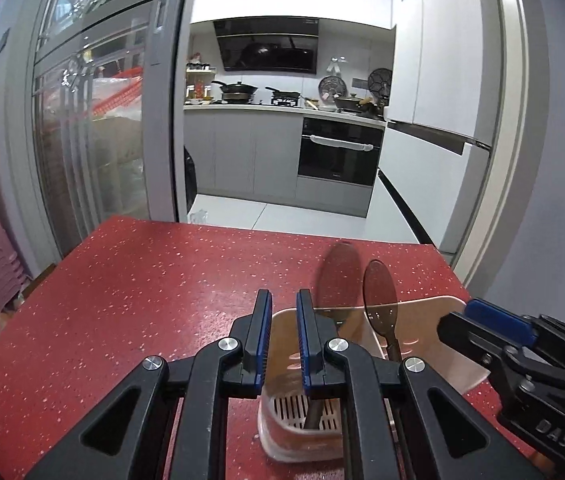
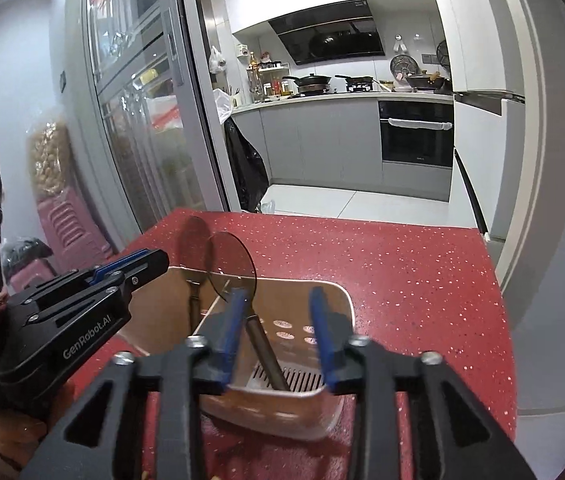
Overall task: Organize utensils
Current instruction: 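Move the right tool back over the remaining spoons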
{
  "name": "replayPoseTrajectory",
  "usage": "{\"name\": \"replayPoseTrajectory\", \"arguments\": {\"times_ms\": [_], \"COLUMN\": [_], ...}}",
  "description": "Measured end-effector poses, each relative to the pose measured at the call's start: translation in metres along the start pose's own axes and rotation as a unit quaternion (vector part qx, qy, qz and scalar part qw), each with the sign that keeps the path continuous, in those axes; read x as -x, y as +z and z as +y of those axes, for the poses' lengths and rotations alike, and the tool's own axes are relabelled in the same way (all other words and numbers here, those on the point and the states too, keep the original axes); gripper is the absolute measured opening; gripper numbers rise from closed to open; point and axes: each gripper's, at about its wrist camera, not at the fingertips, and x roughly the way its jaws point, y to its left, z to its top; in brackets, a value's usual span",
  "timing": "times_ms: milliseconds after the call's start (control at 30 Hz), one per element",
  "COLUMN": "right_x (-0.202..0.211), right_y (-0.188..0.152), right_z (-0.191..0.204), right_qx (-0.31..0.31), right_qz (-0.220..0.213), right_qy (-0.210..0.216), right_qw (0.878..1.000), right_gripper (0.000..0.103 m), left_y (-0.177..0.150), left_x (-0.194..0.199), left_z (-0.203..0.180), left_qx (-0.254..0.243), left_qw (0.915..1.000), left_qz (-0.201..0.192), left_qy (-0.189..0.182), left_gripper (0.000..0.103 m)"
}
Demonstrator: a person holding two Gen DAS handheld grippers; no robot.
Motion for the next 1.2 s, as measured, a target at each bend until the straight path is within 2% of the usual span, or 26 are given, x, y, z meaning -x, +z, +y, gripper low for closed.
{"name": "replayPoseTrajectory", "arguments": {"times_ms": [233,267,300,333,433,567,667,800,933,1033,1200], "right_x": [0.027,0.031,0.034,0.037,0.046,0.053,0.057,0.061,0.063,0.068,0.074], "right_y": [-0.006,-0.01,-0.013,-0.016,-0.028,-0.047,-0.064,-0.092,-0.123,-0.143,-0.165], "right_z": [0.001,0.0,-0.001,-0.001,-0.001,0.001,0.003,0.006,0.006,0.007,0.017], "right_qx": [-0.024,-0.031,-0.035,-0.041,-0.059,-0.085,-0.11,-0.13,-0.152,-0.163,-0.151], "right_qz": [0.016,0.022,0.027,0.035,0.058,0.1,0.137,0.195,0.255,0.283,0.316], "right_qy": [0.0,0.002,0.002,0.0,0.001,0.012,0.024,0.017,0.007,-0.006,-0.022], "right_qw": [1.0,0.999,0.999,0.999,0.997,0.991,0.984,0.972,0.955,0.945,0.936], "right_gripper": [0.058,0.06,0.061,0.061,0.064,0.081,0.081,0.081,0.081,0.081,0.077], "left_y": [-0.007,-0.008,-0.012,-0.015,-0.027,-0.05,-0.072,-0.107,-0.131,-0.144,-0.164], "left_x": [0.027,0.031,0.036,0.041,0.064,0.077,0.081,0.084,0.093,0.099,0.105], "left_z": [0.015,0.018,0.023,0.027,0.041,0.053,0.061,0.081,0.093,0.1,0.102], "left_qx": [0.008,0.009,0.012,0.019,0.032,0.025,0.018,0.034,0.05,0.055,0.043], "left_qw": [0.9998,0.9997,0.9995,0.9992,0.9987,0.9976,0.9957,0.9891,0.9846,0.9819,0.9779], "left_qz": [0.014,0.017,0.023,0.025,0.009,0.039,0.072,0.131,0.155,0.168,0.192], "left_qy": [0.012,0.013,0.017,0.024,0.039,0.051,0.056,0.058,0.063,0.067,0.071], "left_gripper": [0.038,0.047,0.063,0.103,0.103,0.103,0.103,0.103,0.103,0.103,0.103]}}
